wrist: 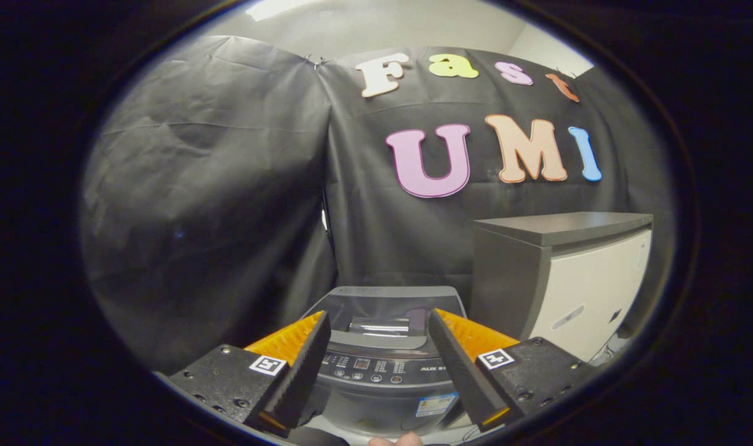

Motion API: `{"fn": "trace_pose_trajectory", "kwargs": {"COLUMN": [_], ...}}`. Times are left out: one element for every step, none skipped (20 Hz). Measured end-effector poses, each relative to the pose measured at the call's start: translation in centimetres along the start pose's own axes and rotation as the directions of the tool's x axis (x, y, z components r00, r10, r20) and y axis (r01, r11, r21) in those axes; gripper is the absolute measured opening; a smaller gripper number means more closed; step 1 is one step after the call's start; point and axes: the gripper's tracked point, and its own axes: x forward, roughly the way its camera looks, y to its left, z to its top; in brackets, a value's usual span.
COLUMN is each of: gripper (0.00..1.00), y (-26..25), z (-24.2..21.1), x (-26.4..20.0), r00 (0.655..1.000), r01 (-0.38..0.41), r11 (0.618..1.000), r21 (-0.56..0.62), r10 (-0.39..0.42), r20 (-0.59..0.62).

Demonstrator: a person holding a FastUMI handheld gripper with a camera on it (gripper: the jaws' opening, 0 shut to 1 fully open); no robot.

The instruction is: Put the clothes into the washing machine and then close the washing machine lid.

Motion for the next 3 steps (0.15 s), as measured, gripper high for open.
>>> {"fn": "trace_pose_trajectory", "kwargs": {"gripper": [0.97,0.97,0.97], "y": [-0.19,-0.35,-0.51], "z": [-0.19,-0.09,-0.01], "x": [-0.20,-0.56,-0.79], "r00": [1.000,1.000,1.000], "r01": [0.003,0.005,0.006], "r11": [1.000,1.000,1.000], "r21": [0.008,0.016,0.020], "r10": [-0.003,-0.005,-0.007], "r20": [0.001,0.010,0.020]}}
